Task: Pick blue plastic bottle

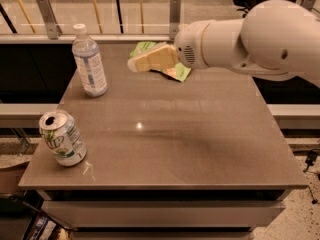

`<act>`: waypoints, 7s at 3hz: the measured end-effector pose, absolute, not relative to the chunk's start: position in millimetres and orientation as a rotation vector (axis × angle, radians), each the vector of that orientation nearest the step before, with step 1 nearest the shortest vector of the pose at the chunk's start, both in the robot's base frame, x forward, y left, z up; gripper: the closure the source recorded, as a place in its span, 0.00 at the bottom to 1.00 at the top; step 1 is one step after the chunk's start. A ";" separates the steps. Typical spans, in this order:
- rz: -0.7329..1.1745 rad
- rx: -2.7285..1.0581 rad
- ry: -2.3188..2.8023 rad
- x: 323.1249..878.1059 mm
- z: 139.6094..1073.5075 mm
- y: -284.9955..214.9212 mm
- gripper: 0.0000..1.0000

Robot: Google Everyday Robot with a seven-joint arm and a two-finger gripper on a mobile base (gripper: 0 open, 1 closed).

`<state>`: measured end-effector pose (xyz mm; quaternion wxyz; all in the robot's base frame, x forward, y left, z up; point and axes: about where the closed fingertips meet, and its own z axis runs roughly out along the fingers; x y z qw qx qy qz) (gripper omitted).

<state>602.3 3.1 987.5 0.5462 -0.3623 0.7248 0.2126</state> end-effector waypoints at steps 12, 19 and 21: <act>0.833 -0.913 1.499 663.7 930.1 191.9 0.64; 0.789 -1.071 1.358 644.2 1039.8 189.5 1.00; 0.750 -1.109 1.348 641.8 1064.4 195.7 1.00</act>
Offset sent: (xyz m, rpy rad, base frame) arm 0.0301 0.0286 -0.0301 0.0705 -0.0321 0.0253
